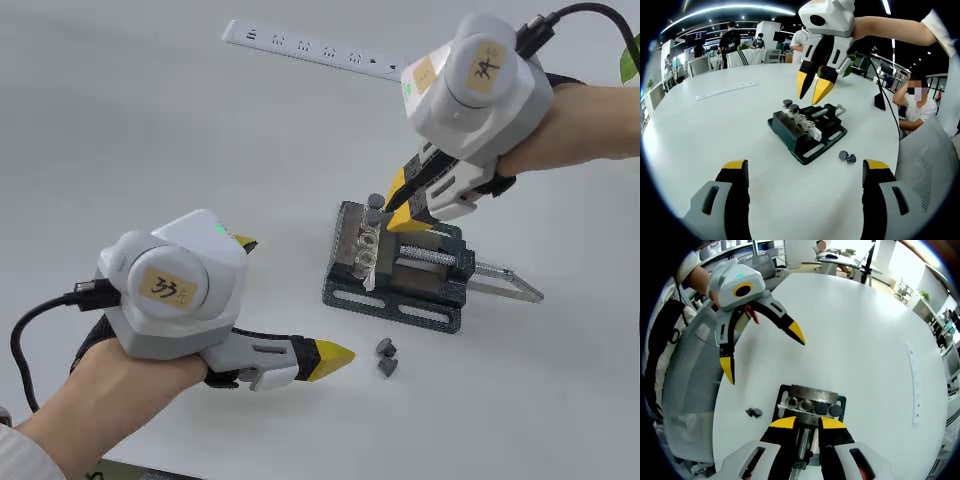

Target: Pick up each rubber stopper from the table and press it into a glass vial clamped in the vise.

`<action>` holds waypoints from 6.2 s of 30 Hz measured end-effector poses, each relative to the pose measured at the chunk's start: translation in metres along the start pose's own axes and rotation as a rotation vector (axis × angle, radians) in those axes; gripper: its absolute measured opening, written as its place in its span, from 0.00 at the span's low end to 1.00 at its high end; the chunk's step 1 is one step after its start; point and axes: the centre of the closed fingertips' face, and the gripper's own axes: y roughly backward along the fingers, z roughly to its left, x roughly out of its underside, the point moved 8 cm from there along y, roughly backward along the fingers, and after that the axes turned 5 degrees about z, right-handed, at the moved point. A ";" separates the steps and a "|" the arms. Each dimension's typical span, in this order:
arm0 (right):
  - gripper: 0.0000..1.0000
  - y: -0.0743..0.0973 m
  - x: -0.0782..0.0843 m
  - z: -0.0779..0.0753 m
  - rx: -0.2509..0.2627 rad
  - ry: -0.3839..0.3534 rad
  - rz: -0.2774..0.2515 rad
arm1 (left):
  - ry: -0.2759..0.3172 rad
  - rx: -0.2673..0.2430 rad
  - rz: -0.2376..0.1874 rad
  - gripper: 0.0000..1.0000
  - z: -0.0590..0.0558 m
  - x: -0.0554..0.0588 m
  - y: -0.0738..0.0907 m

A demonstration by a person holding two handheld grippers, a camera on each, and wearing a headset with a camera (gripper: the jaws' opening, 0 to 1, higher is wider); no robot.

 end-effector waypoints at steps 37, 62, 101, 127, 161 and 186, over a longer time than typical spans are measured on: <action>0.92 -0.013 0.057 0.106 0.170 -0.369 -0.307 | -0.097 0.002 0.010 0.99 0.012 -0.014 0.029; 0.54 -0.058 0.042 0.141 0.248 -0.569 -0.385 | -0.101 0.023 0.022 0.99 0.003 -0.009 0.035; 0.10 -0.081 0.046 0.142 0.272 -0.598 -0.383 | -0.080 0.028 0.033 0.99 0.000 0.000 0.031; 0.08 -0.022 0.048 0.137 0.158 -0.419 -0.293 | -0.171 0.085 0.039 0.93 -0.019 0.003 0.021; 0.08 0.056 -0.002 0.107 -0.039 -0.006 0.038 | -0.515 0.275 -0.042 0.11 -0.096 -0.079 -0.005; 0.08 0.056 -0.008 0.116 -0.090 0.029 0.068 | -0.575 0.313 -0.003 0.05 -0.101 -0.074 -0.004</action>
